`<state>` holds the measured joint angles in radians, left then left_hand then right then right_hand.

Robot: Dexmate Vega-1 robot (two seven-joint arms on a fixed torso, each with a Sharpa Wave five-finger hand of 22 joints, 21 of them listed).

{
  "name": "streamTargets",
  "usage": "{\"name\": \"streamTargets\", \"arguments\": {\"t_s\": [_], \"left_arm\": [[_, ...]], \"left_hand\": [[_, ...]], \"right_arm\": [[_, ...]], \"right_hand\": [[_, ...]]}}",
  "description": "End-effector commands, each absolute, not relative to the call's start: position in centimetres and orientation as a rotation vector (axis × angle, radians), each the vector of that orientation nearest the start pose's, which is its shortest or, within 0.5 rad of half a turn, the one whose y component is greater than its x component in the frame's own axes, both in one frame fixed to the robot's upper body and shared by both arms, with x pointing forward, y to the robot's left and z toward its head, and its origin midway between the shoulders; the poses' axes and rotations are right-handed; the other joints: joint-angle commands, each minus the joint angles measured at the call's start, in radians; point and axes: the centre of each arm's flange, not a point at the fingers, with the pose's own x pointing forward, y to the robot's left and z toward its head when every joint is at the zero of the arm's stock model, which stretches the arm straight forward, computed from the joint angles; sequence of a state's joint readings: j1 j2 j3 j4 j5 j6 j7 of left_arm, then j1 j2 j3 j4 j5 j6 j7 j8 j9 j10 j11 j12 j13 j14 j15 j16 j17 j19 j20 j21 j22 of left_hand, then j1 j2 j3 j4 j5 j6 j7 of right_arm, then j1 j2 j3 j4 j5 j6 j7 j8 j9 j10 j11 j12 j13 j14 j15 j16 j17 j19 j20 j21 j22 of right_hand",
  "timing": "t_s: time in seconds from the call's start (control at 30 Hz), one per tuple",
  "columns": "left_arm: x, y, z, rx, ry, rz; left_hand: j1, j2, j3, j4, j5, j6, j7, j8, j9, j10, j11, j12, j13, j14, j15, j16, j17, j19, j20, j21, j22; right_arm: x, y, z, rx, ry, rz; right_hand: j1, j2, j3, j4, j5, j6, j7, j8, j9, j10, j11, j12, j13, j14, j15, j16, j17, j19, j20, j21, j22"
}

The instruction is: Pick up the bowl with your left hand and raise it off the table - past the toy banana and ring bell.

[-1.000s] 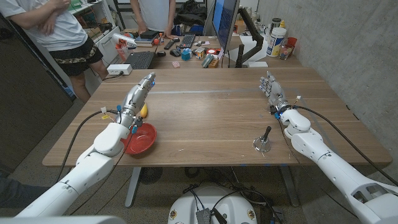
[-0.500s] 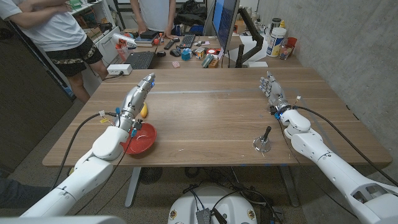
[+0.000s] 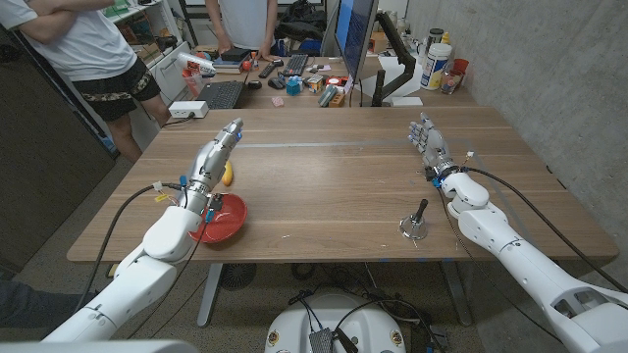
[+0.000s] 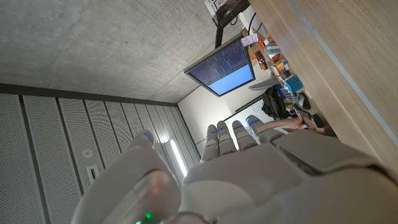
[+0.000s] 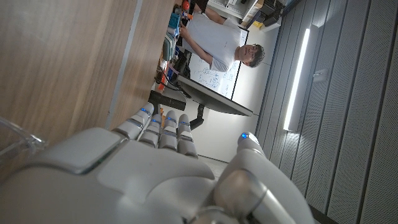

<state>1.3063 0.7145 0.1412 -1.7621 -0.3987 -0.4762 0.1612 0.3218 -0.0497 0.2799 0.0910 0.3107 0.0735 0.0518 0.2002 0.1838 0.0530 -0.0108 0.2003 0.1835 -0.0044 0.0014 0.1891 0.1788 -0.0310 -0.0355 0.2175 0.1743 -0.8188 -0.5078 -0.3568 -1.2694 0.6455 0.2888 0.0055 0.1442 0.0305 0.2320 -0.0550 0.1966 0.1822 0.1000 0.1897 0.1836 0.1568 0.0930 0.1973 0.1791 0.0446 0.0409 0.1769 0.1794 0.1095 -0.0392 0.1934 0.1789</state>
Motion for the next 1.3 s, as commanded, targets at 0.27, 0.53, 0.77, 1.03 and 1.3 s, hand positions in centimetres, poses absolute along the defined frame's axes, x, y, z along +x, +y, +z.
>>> {"name": "streamTargets", "arguments": {"t_s": [0.27, 0.53, 0.77, 1.03, 1.3], "left_arm": [[50.0, 33.2, -6.0, 0.209, -0.834, -0.085], [49.2, 33.4, -6.1, 0.224, -0.836, -0.078], [48.0, 33.5, -6.3, 0.233, -0.848, -0.061], [46.8, 33.6, -7.0, 0.235, -0.854, -0.044], [45.7, 33.5, -7.5, 0.245, -0.851, -0.028]], "left_hand": [[0.011, 0.001, -0.002, -0.003, -0.002, 0.01, -0.005, 0.003, 0.002, 0.009, 0.0, 0.007, 0.006, 0.003, -0.005, 0.003, 0.005, 0.006, -0.033, -0.005, 0.004], [0.013, 0.002, -0.002, -0.004, -0.003, 0.011, -0.006, 0.003, 0.002, 0.011, -0.003, 0.007, 0.006, 0.004, -0.006, 0.003, 0.005, 0.007, -0.036, -0.006, 0.004], [0.014, 0.003, -0.003, -0.004, -0.003, 0.012, -0.006, 0.002, 0.002, 0.011, -0.003, 0.007, 0.006, 0.004, -0.006, 0.002, 0.005, 0.007, -0.036, -0.006, 0.004], [0.015, 0.003, -0.004, -0.005, -0.004, 0.014, -0.007, 0.002, 0.002, 0.011, -0.002, 0.006, 0.006, 0.005, -0.007, 0.002, 0.005, 0.008, -0.033, -0.007, 0.004], [0.016, 0.004, -0.005, -0.005, -0.004, 0.014, -0.006, 0.002, 0.002, 0.012, -0.001, 0.006, 0.006, 0.006, -0.007, 0.002, 0.005, 0.008, -0.034, -0.008, 0.004]], "right_arm": [[66.0, -30.4, -2.1, 0.046, -0.587, 0.15], [65.9, -30.6, -2.5, 0.052, -0.589, 0.145], [65.7, -30.8, -2.5, 0.054, -0.594, 0.143], [65.5, -31.0, -2.3, 0.051, -0.596, 0.144], [65.2, -31.2, -2.0, 0.047, -0.601, 0.146]], "right_hand": [[0.005, 0.009, -0.004, -0.001, 0.003, 0.008, -0.006, 0.003, 0.002, 0.004, 0.001, 0.004, 0.002, -0.001, 0.008, 0.006, 0.002, -0.004, -0.001, 0.001, 0.004], [0.004, 0.009, -0.004, -0.001, 0.003, 0.007, -0.007, 0.003, 0.002, 0.004, 0.001, 0.004, 0.002, -0.001, 0.008, 0.006, 0.002, -0.006, -0.001, 0.001, 0.004], [0.004, 0.009, -0.005, -0.001, 0.003, 0.007, -0.007, 0.003, 0.002, 0.004, 0.001, 0.004, 0.002, 0.0, 0.007, 0.007, 0.002, -0.006, -0.001, 0.002, 0.004], [0.003, 0.009, -0.006, -0.001, 0.003, 0.007, -0.007, 0.003, 0.002, 0.005, 0.0, 0.005, 0.002, 0.001, 0.007, 0.007, 0.002, -0.006, 0.0, 0.002, 0.004], [0.003, 0.01, -0.007, -0.001, 0.003, 0.007, -0.007, 0.003, 0.002, 0.006, 0.001, 0.006, 0.002, 0.001, 0.007, 0.007, 0.002, -0.006, 0.0, 0.003, 0.004]]}}
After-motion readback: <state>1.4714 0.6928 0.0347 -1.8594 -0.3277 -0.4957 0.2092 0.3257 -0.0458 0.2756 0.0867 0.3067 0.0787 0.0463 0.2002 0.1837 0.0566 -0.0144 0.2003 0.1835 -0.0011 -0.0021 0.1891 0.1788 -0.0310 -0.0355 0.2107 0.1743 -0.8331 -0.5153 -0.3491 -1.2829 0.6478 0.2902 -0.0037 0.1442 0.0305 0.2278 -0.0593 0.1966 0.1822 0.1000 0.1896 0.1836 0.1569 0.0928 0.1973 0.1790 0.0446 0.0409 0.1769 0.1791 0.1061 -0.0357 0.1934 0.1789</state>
